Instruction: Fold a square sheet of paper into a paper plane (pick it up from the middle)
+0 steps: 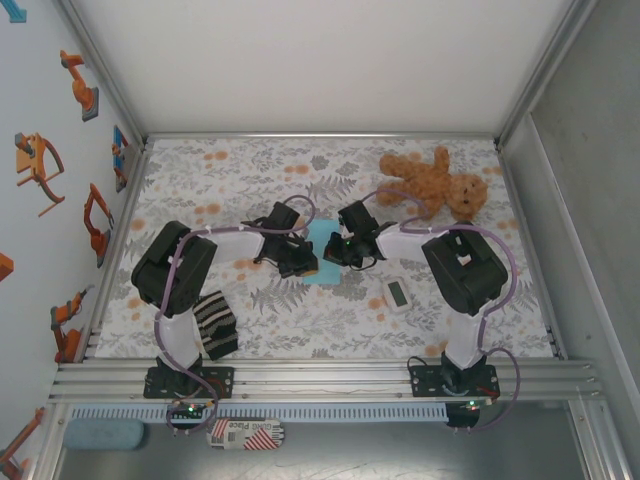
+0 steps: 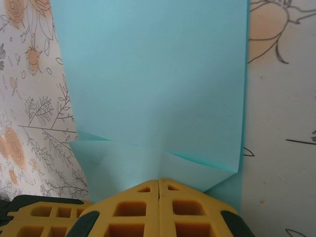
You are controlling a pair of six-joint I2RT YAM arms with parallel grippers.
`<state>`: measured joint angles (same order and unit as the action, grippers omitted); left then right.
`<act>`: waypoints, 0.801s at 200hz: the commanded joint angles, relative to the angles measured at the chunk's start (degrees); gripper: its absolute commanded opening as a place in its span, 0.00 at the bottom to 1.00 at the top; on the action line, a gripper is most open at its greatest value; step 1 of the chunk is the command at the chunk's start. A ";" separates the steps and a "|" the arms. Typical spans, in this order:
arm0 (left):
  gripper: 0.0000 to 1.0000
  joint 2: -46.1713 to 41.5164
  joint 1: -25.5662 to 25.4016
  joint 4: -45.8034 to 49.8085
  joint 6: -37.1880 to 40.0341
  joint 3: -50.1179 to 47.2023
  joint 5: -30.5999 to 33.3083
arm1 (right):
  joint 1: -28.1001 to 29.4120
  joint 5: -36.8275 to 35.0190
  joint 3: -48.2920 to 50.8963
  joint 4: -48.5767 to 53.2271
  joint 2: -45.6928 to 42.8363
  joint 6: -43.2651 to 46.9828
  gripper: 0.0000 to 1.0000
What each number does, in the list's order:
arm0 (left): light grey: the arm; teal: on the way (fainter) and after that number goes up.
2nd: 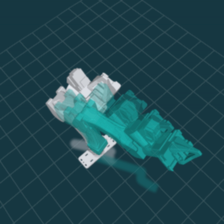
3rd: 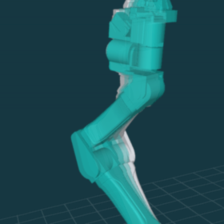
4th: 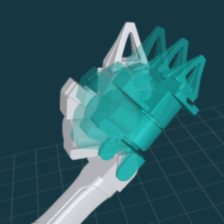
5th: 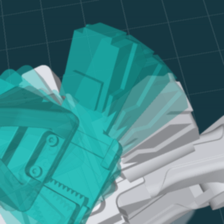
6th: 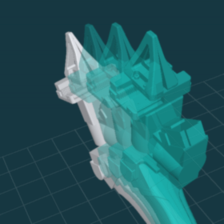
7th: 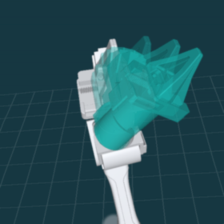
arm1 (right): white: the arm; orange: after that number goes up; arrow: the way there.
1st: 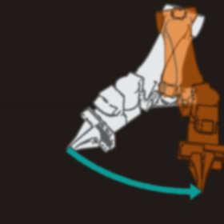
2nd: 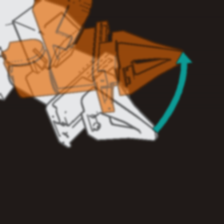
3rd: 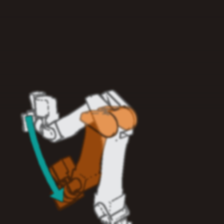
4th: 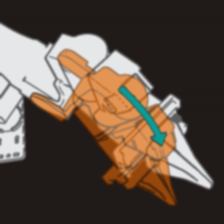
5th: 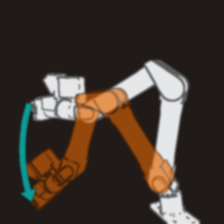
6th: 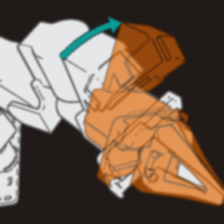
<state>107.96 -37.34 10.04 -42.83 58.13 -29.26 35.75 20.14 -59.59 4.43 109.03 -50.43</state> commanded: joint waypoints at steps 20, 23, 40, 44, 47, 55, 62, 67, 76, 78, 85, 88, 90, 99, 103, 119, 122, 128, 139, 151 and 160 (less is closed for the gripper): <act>0.00 -3.25 0.63 5.71 2.84 -8.74 -1.15 | -0.81 -5.81 0.47 10.16 5.44 1.04 0.00; 0.00 -3.73 0.74 6.01 3.03 -9.20 -1.23 | -0.84 -5.81 0.45 10.21 5.53 1.04 0.00; 0.00 -6.60 0.71 8.08 3.79 -11.59 -1.23 | -0.86 -5.81 0.28 10.43 5.75 1.39 0.00; 0.00 -7.30 0.70 8.32 3.89 -12.13 -1.24 | -0.85 -5.81 0.27 10.47 5.75 1.43 0.00; 0.00 -7.82 0.75 8.52 3.89 -12.50 -1.31 | -0.81 -5.81 0.30 10.43 5.75 1.44 0.00; 0.00 -9.17 0.87 9.29 3.98 -13.22 -1.25 | -0.85 -5.75 0.19 10.54 5.62 1.60 0.00; 0.00 -10.42 0.95 9.84 4.04 -13.54 -1.11 | -0.85 -5.66 0.12 10.54 5.58 1.64 0.00; 0.00 -11.28 1.16 10.42 4.07 -13.58 -0.86 | -0.85 -5.53 0.10 10.45 5.51 1.72 0.00; 0.00 -13.06 1.57 11.04 3.94 -13.12 -0.39 | -0.85 -5.00 0.00 9.89 5.27 1.83 0.00; 0.00 -13.55 1.64 11.07 3.90 -12.93 -0.44 | -0.85 -4.89 0.00 9.74 5.19 1.88 0.00; 0.00 -15.02 1.98 11.14 3.68 -12.18 -0.17 | -0.84 -4.48 0.00 9.22 4.84 1.88 0.00; 0.00 -15.63 2.15 11.07 3.56 -11.76 -0.04 | -0.79 -4.23 -0.04 8.98 4.68 1.95 0.00; 0.00 -16.08 2.20 11.01 3.48 -11.45 0.09 | -0.77 -4.06 -0.07 8.70 4.54 1.95 0.00; 0.00 -17.79 2.33 10.50 2.96 -9.89 0.69 | -0.77 -2.98 -0.17 7.36 3.61 1.85 0.00; 0.00 -18.31 2.40 10.18 2.70 -9.19 0.91 | -0.77 -2.46 -0.21 6.57 3.14 1.74 0.00; 0.00 -19.19 2.36 7.45 1.27 -6.94 1.84 | -0.75 -0.50 -0.83 4.18 0.94 1.23 0.00; 0.00 -19.13 2.36 6.84 0.92 -6.69 2.04 | -0.68 -0.20 -1.06 3.82 0.51 1.14 0.00; 0.01 -18.75 2.41 5.57 0.38 -6.23 2.39 | -0.72 0.26 -1.50 3.11 -0.32 1.03 0.00; 0.01 -17.10 2.37 3.89 -0.21 -4.82 2.98 | -0.68 0.67 -2.06 1.86 -2.10 0.56 0.00; 0.03 -14.58 2.37 3.00 -0.67 -3.00 3.24 | -0.68 0.54 -2.24 0.49 -4.22 -0.31 0.00; 0.04 -12.81 2.42 2.06 -0.89 -1.81 3.17 | -0.68 -0.19 -2.04 -0.46 -5.84 -1.20 0.04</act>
<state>91.15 -35.16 14.83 -41.93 53.60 -27.38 35.38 21.37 -61.47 6.61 108.64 -49.80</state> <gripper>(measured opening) 0.045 0.048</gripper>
